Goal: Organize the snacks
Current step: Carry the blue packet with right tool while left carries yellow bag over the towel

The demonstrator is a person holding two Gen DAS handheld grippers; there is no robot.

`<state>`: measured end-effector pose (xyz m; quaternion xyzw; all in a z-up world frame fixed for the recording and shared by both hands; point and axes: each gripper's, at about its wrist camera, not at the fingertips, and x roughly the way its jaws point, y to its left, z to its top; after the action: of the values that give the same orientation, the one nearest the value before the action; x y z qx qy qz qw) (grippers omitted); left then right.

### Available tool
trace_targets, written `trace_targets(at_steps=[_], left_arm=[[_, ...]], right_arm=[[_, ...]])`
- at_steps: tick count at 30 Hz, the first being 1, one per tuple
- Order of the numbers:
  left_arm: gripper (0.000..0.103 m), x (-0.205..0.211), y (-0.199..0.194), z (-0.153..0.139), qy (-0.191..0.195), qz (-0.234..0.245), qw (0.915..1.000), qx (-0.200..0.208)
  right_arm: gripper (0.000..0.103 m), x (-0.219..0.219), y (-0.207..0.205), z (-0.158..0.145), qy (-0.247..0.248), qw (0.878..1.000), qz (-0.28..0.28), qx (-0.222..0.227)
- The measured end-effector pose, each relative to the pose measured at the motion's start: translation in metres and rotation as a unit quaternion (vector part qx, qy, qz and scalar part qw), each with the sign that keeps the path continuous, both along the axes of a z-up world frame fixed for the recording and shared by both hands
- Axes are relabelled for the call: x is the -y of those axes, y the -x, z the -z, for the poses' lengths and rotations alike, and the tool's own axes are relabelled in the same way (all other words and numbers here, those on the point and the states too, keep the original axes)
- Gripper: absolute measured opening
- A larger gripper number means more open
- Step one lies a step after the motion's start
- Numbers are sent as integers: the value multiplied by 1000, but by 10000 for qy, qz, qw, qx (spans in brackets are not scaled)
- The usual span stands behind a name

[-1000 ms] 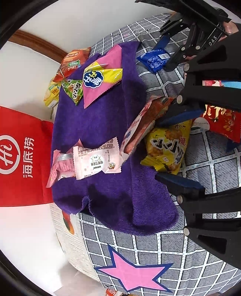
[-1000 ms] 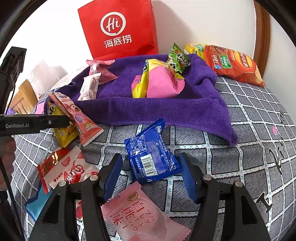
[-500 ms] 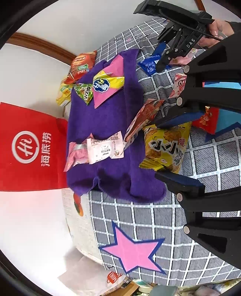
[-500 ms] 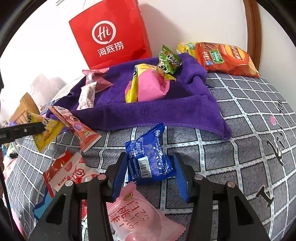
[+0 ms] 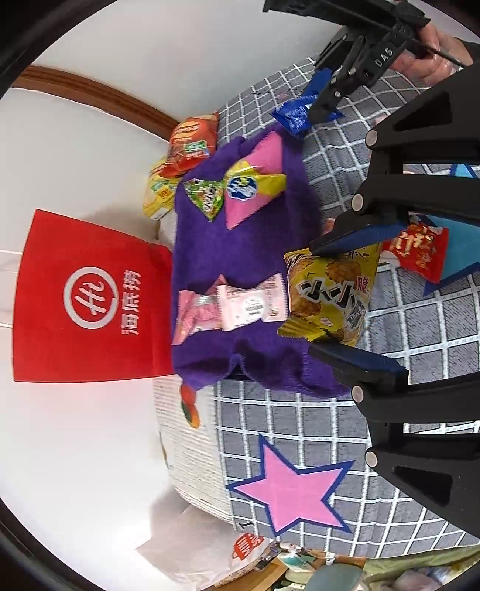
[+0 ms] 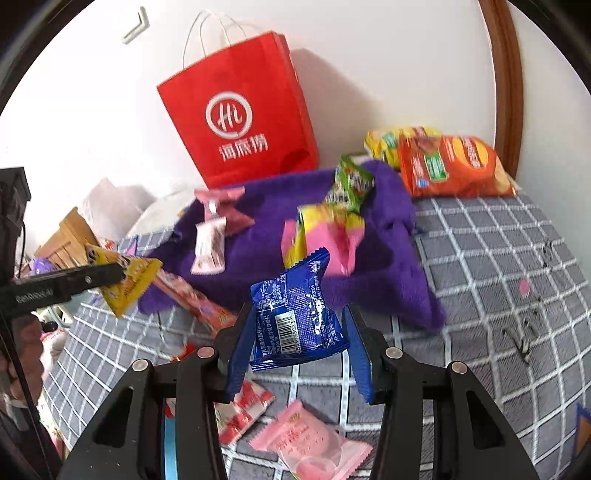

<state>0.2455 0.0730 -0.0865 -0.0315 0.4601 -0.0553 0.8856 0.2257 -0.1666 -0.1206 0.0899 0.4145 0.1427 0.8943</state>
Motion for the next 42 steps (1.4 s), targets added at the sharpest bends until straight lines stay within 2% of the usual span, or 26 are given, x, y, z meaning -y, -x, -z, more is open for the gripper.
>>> trace_targets(at_steps=[10,16,31,37,42], left_arm=[[46,3,-36,-28,1,-63,9996,266],[46,0,-57,-37,89,-105,9992,384],[46,-7,-115,-13,154,-236,9991,310],[46,-5,-123,2,20,-257,9996,130],[46,-1,-126,10,0,-226,9997,53]], right_arm=[[47,-10,-56,-60,-47,9991,-107,400],[47,-21,-88,-72,-158,9986,-226,443],[48,-43,-167,-45,-71,9987,-496,103],[48,-51,-176,-32,61,9978,-639,155],[48,-51,-181,-17,288,9966,-768,15]])
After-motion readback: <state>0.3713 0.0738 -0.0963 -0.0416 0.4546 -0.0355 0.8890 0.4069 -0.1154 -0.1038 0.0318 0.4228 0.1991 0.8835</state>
